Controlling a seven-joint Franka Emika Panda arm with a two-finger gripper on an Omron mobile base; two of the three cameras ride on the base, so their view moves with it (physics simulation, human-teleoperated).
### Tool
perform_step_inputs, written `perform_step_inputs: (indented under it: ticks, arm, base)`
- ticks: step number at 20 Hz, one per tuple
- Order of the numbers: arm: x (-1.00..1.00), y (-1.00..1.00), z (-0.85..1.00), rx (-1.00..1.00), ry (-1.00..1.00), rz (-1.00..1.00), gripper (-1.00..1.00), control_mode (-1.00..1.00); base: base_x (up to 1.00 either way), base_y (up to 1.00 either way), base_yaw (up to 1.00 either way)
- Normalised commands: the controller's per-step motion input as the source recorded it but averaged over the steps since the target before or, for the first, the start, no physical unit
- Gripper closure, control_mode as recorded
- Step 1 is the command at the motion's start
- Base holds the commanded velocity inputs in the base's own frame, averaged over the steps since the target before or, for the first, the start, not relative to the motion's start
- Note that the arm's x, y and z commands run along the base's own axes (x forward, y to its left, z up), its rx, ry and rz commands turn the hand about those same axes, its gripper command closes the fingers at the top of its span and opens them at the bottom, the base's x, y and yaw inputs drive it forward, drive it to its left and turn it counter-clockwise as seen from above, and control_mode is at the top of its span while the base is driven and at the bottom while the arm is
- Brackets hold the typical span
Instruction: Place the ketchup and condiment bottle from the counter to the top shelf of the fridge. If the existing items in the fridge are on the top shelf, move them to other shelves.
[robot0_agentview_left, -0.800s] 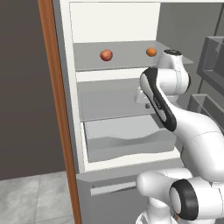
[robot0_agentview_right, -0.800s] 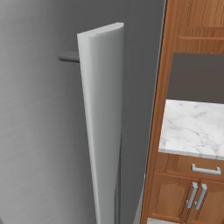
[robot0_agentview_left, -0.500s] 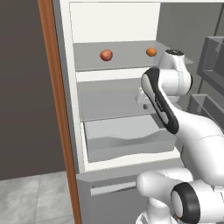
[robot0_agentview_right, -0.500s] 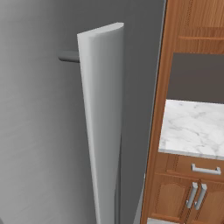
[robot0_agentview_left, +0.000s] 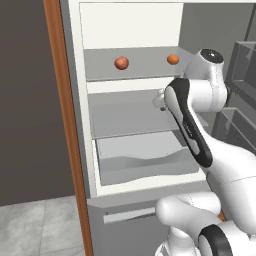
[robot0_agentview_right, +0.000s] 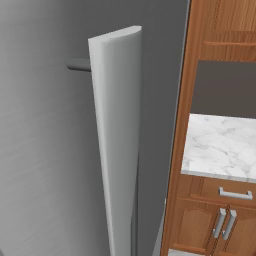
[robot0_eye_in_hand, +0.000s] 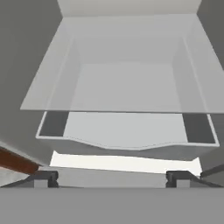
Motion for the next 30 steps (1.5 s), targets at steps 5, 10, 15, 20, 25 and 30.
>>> perform_step_inputs:
  ticks: [5, 10, 15, 20, 25, 30]
  arm:
    - [0.00, 0.20, 1.00, 0.00, -0.43, 0.09, -1.00, -1.00]
    - [0.09, 0.14, 0.94, 0.00, -0.26, 0.15, -1.00, -1.00]
    - [0.34, 0.13, 0.38, 0.00, -0.10, 0.12, -1.00, -1.00]
    - [0.41, 0.38, 0.00, 0.00, -0.03, 0.01, -1.00, -1.00]
    - [0.54, 0.46, 0.00, 0.00, 0.00, -0.05, -1.00, -1.00]
    - [0.52, 0.35, -0.10, 0.00, 0.00, -0.16, -1.00, -1.00]
  base:
    - [0.00, 0.00, 0.00]
    - [0.00, 0.00, 0.00]
    - [0.00, 0.00, 0.00]
    - [0.00, 0.00, 0.00]
    - [0.00, 0.00, 0.00]
    - [0.00, 0.00, 0.00]
